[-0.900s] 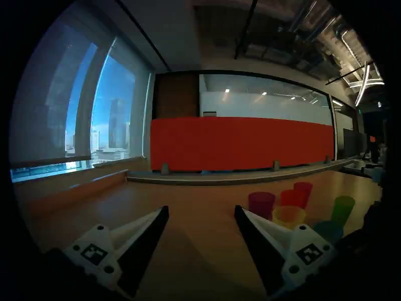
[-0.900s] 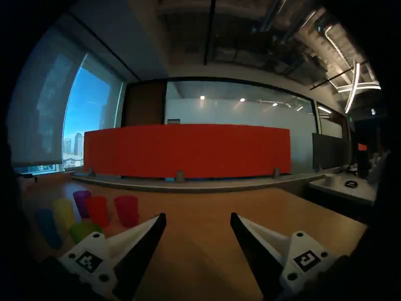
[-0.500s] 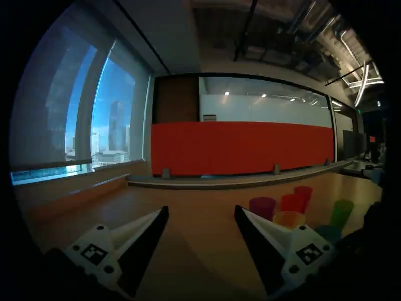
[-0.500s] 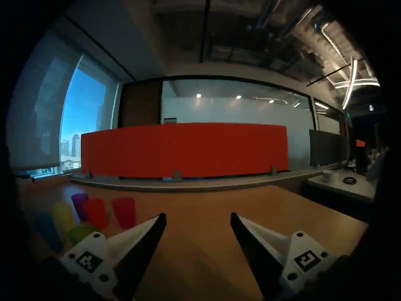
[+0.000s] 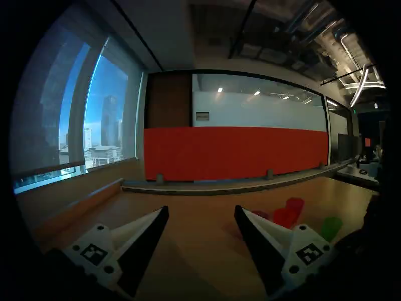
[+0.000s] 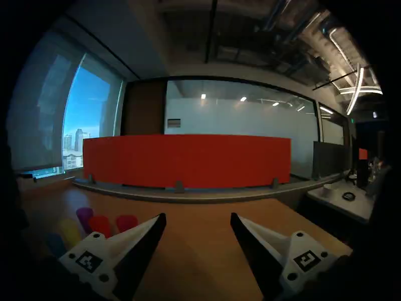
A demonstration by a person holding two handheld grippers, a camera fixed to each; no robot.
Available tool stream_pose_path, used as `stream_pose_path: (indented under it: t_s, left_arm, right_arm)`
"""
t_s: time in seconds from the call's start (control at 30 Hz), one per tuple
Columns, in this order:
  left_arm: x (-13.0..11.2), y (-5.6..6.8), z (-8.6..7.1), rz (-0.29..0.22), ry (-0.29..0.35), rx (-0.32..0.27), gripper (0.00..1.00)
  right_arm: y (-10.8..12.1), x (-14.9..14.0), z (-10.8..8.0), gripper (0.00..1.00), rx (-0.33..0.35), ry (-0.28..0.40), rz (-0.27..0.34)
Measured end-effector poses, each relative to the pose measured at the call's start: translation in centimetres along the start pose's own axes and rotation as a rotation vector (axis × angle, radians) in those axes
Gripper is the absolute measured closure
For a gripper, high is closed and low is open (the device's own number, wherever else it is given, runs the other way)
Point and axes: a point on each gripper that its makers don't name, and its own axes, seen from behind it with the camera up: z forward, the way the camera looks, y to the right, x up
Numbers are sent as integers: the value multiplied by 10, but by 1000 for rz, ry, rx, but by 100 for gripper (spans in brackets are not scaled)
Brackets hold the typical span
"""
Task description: Pour water
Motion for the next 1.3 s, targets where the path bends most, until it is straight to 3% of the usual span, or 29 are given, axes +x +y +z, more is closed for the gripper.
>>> stream_pose_path:
  t_s: [0.37, 0.77, 0.87, 1.07, 1.3]
  left_arm:
    - [60, 4, 7, 18, -10, -51, 3]
    - [121, -1, 17, 50, 6, -61, 3]
    - [121, 0, 20, 54, -3, -64, 3]
    - [116, 14, 22, 66, -33, -123, 3]
    - [111, 36, 21, 52, -52, -237, 3]
  right_arm:
    - [-6, 73, 5, 1, 28, 10, -6]
    - [-18, 110, 6, 1, 66, -2, -13]
    - [-19, 107, 7, 1, 69, -9, -16]
    - [-24, 107, 7, 1, 114, -21, -8]
    - [-45, 110, 3, 1, 254, -19, 6]
